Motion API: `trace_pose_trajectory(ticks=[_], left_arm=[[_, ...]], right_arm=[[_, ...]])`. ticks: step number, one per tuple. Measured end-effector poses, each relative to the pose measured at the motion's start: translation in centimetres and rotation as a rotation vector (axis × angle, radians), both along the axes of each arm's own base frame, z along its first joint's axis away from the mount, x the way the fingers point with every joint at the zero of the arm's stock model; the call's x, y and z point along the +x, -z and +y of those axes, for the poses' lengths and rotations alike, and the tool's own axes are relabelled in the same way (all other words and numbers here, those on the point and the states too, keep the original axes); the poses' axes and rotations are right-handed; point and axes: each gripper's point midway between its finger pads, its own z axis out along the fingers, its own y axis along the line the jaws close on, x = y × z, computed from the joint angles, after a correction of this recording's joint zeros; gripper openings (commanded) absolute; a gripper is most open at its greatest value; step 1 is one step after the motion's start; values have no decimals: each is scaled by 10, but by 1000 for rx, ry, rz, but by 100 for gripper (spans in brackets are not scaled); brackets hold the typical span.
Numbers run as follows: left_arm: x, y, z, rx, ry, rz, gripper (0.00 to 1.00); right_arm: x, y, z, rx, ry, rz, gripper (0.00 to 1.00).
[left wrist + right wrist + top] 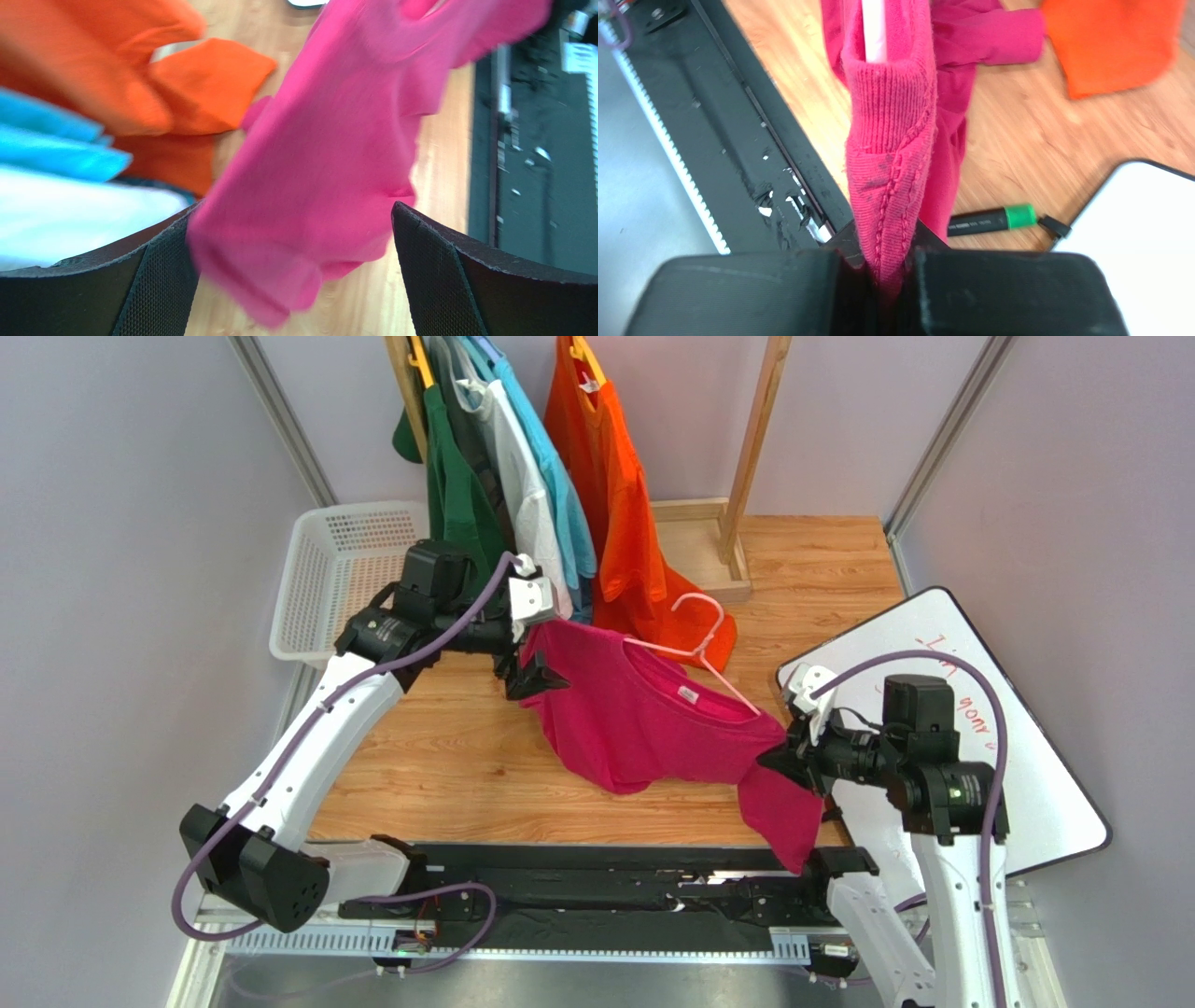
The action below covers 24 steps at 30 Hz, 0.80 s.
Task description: Place the t-shirt on the hanger
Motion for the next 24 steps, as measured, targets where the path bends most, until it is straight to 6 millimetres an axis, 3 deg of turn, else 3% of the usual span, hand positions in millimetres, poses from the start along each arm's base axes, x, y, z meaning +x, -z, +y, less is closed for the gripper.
trace_pose_trajectory(ticks=[4, 9, 19, 24], left_arm=[[18, -12, 9, -22, -95, -35, 99], [27, -24, 13, -34, -144, -92, 99], [8, -22, 22, -41, -145, -139, 99], [4, -15, 23, -34, -142, -130, 99]], right_arm=[[1, -14, -11, -28, 96, -25, 0], [7, -17, -34, -149, 183, 1, 0], [12, -3, -84, -370, 394, 66, 0], [19, -20, -91, -351, 523, 138, 0]])
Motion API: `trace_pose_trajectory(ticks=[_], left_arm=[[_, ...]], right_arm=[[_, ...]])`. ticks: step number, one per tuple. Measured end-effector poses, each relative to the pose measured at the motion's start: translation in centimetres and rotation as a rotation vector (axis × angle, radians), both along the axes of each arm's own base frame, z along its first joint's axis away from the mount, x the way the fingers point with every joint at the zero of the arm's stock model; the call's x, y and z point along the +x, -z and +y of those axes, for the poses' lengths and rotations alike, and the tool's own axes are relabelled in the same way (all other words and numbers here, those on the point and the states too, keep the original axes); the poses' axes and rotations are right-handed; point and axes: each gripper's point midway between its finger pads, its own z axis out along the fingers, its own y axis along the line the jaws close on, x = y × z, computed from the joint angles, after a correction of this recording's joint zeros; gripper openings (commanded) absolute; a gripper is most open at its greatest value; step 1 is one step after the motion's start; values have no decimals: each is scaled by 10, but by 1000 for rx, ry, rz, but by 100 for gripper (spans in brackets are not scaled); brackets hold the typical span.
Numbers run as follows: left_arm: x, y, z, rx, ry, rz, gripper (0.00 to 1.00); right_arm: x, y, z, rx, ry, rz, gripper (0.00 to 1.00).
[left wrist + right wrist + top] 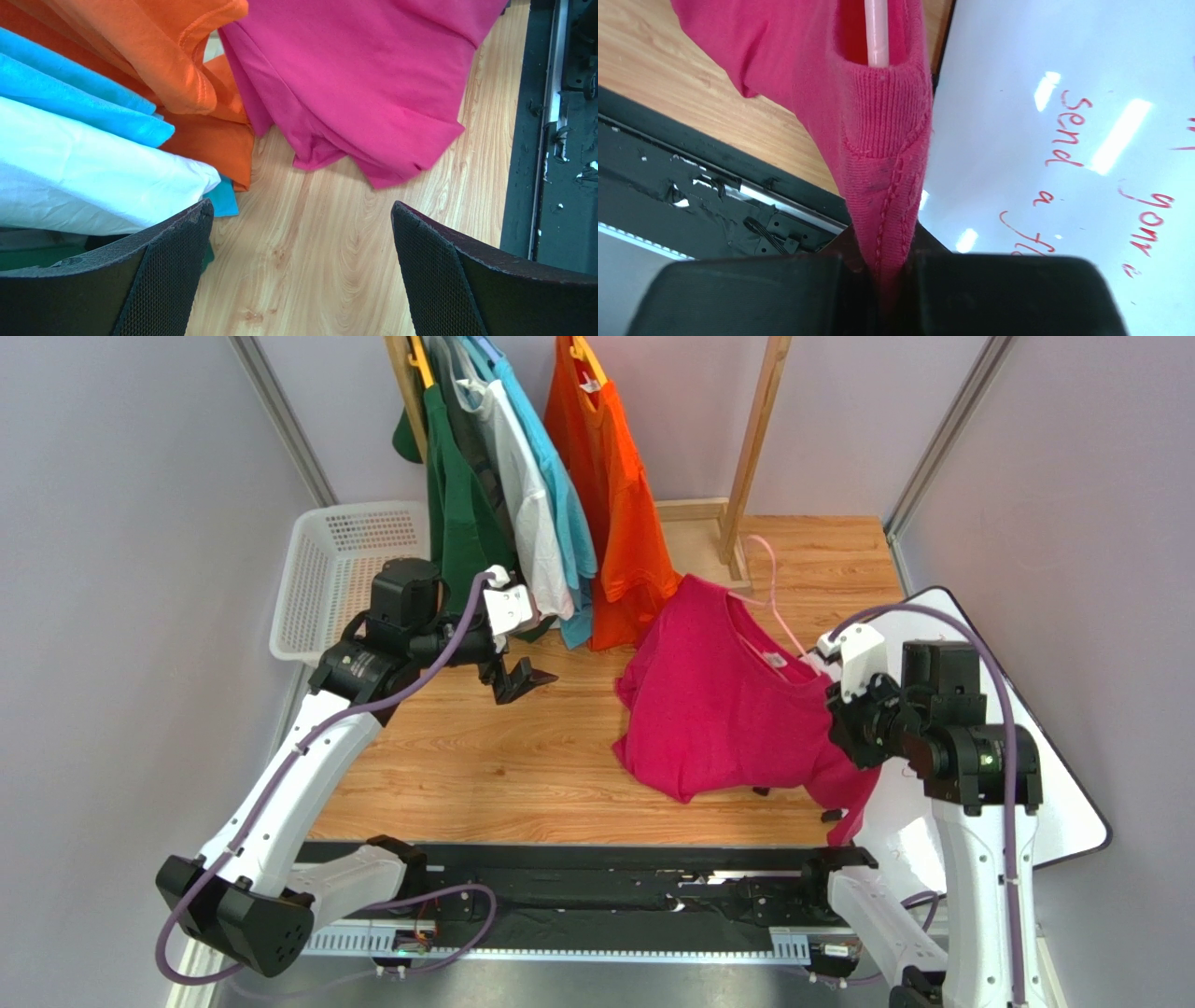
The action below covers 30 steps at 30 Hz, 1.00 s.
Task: Place the t-shirt on the hanger
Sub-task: Place the hanger at the clothesline.
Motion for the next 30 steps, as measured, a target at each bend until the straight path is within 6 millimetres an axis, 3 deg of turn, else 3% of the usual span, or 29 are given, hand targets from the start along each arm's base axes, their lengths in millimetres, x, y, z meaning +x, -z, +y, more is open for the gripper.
trace_pose_trajectory(ticks=[5, 9, 20, 23, 30], left_arm=[[0, 0, 0, 2, 1, -2, 99], [0, 1, 0, 2, 0, 0, 99], [3, -1, 4, 1, -40, 5, 99], [3, -3, 6, -1, -59, -6, 99], [1, -2, 13, 3, -96, -15, 99]], right_arm=[[36, -41, 0, 33, 68, -36, 0], [81, -75, 8, 92, 98, -71, 0], [258, -162, 31, 225, 170, -296, 0], [291, -166, 41, 239, 172, -349, 0], [327, -167, 50, 257, 182, -424, 0]])
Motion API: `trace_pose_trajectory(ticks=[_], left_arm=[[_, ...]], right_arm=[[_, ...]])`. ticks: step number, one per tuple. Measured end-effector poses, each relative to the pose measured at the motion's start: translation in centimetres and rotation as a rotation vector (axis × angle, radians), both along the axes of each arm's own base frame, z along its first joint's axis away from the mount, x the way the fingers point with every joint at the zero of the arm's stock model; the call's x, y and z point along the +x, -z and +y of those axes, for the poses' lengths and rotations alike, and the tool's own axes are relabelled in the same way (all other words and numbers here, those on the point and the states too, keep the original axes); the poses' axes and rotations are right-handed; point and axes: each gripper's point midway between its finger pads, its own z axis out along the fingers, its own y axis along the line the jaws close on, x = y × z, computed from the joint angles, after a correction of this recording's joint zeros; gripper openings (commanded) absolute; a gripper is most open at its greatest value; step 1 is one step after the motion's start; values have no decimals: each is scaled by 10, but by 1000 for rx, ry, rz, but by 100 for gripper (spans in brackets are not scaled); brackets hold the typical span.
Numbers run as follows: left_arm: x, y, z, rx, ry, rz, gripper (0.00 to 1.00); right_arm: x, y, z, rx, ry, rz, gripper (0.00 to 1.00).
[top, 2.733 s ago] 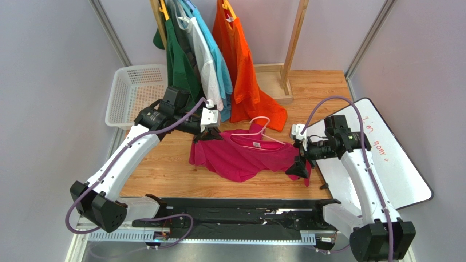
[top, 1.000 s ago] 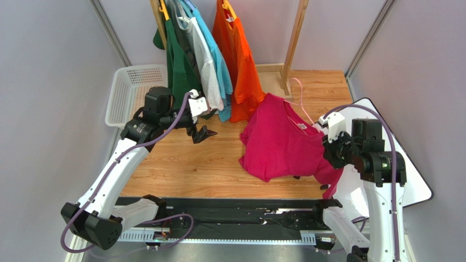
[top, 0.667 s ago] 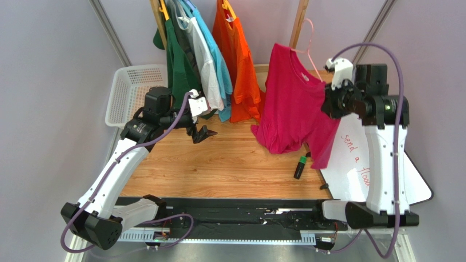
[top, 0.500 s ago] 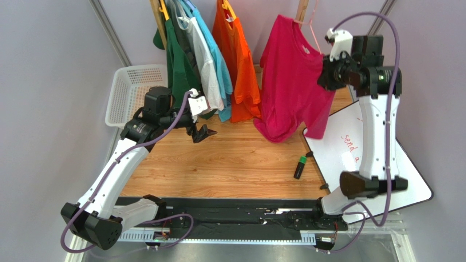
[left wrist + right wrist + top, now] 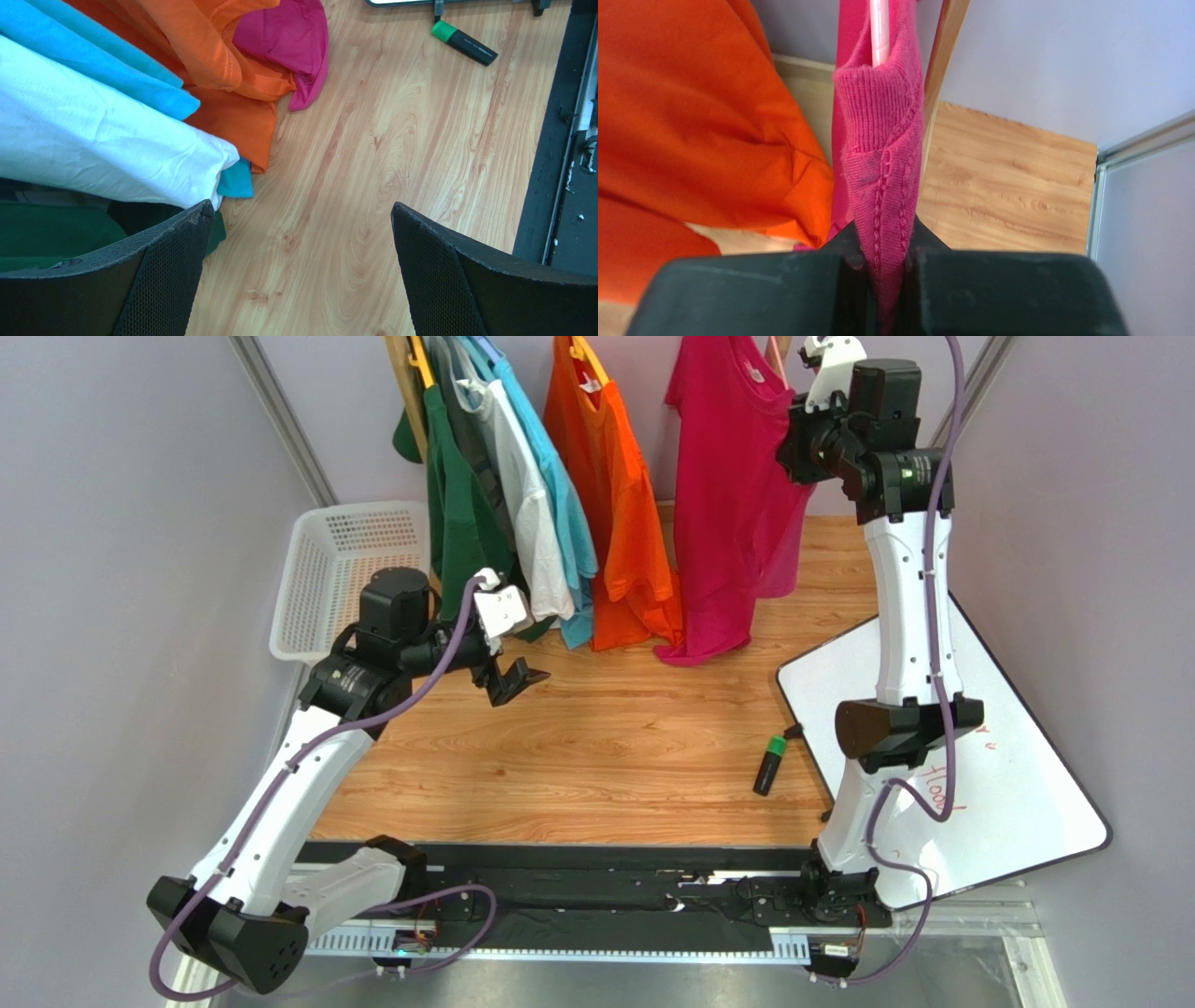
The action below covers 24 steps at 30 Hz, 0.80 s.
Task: Place the t-shirt on the hanger
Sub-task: Place the hanger at the clothesline.
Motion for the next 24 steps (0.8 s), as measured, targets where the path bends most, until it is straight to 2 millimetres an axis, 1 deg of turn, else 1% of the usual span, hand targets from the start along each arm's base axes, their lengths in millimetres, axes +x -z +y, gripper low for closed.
trace_pose_trajectory(ticks=[3, 5, 9, 13, 18, 21, 24], left_arm=[[0, 0, 2, 3, -15, -3, 99], [0, 0, 4, 5, -22, -6, 99], [-2, 2, 7, 12, -38, -9, 99], [-5, 7, 9, 15, -43, -2, 99], [-8, 10, 12, 14, -55, 4, 99], [-11, 9, 14, 9, -61, 1, 99], [-16, 8, 15, -3, -67, 1, 99]], right_arm=[[14, 4, 4, 0, -2, -11, 0], [20, 11, 8, -6, -7, -2, 0], [23, 22, 15, -40, -21, 17, 0], [21, 29, 20, -81, -27, 33, 0], [19, 38, 15, -126, -25, 63, 0], [13, 49, 12, -156, -33, 106, 0], [8, 55, 10, -182, -28, 136, 0]])
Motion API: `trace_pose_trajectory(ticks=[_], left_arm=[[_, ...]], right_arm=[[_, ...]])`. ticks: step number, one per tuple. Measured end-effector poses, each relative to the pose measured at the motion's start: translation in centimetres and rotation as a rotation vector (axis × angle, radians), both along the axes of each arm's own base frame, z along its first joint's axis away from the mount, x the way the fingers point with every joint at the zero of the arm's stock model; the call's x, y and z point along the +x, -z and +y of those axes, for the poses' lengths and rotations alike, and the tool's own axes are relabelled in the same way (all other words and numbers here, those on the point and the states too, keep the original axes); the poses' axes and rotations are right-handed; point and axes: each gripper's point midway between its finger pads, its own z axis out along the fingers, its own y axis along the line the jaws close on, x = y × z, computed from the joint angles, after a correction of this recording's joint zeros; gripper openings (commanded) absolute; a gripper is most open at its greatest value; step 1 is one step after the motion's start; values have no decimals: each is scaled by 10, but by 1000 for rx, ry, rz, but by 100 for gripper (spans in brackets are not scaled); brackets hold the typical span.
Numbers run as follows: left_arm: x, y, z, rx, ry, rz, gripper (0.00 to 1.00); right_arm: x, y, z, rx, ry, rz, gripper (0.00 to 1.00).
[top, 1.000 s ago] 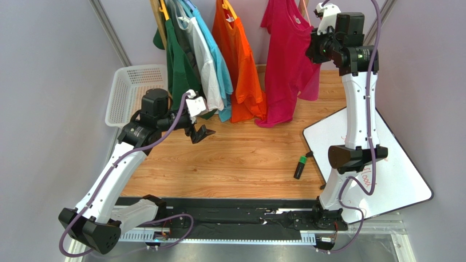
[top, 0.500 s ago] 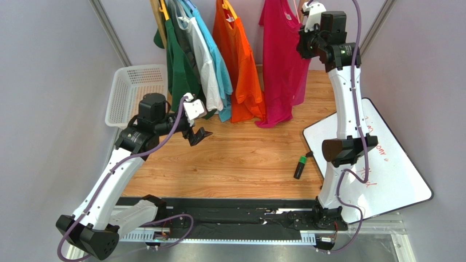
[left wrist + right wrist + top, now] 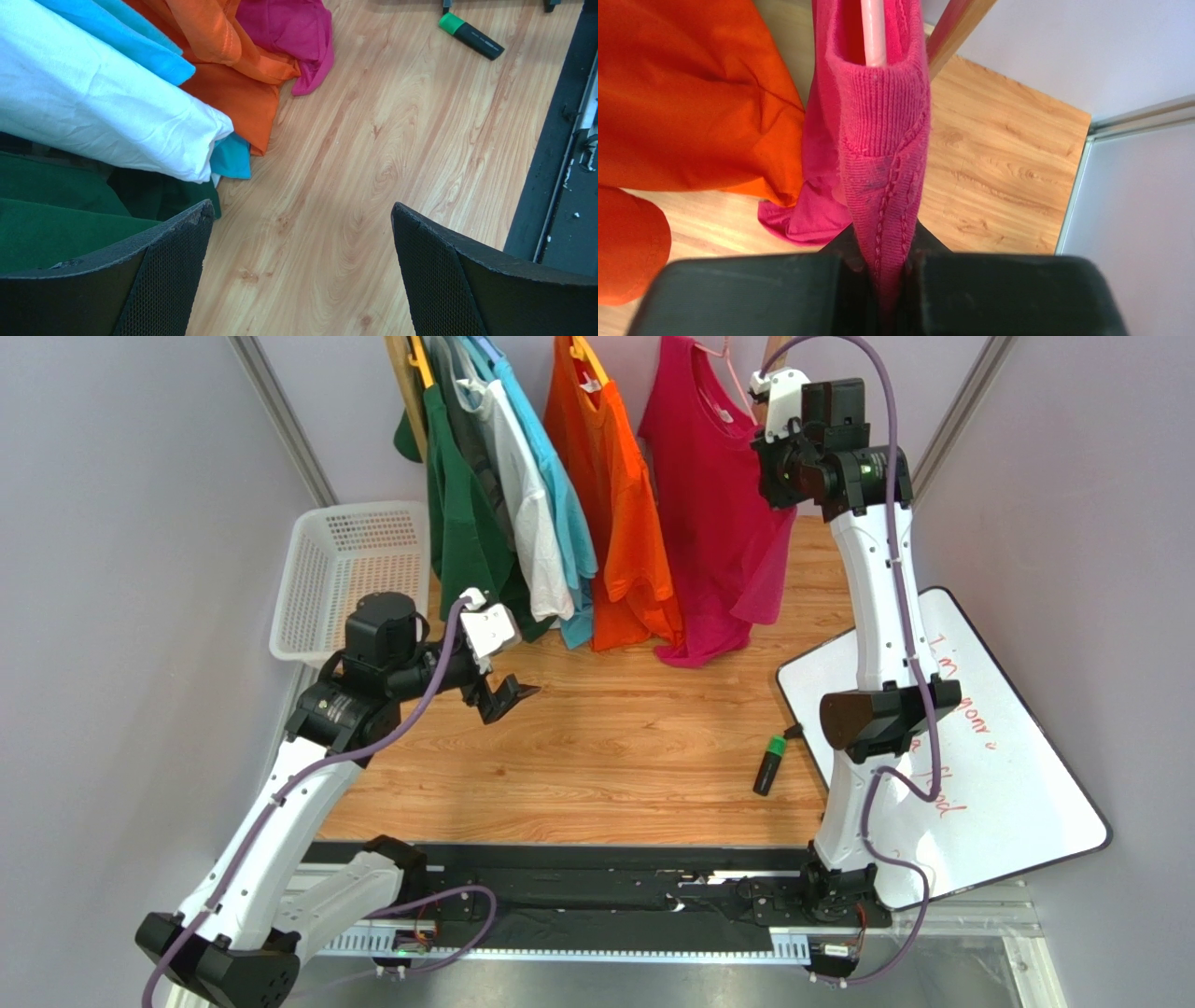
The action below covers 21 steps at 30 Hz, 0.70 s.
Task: Place the t-shirt on the hanger
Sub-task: Place the hanger at the clothesline.
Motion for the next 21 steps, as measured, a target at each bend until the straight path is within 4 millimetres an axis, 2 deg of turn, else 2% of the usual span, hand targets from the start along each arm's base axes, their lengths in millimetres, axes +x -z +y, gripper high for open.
trace_pose_trajectory(ticks=[4, 8, 11, 16, 18, 21], left_arm=[[-5, -1, 1, -19, -8, 5, 99], [-9, 0, 2, -31, -14, 15, 99], [-12, -1, 3, -36, -15, 8, 99], [-17, -7, 5, -45, -14, -11, 99], [-18, -8, 6, -47, -14, -14, 99], [-19, -6, 6, -43, -14, -8, 99]], right_arm=[[-4, 4, 0, 9, 9, 26, 0], [-10, -3, 9, 71, -8, 18, 0], [-22, -25, 18, 141, -44, -25, 0], [-31, -77, 24, 234, -76, -166, 0], [-31, -89, 26, 263, -93, -198, 0], [-26, -88, 34, 297, -134, -191, 0]])
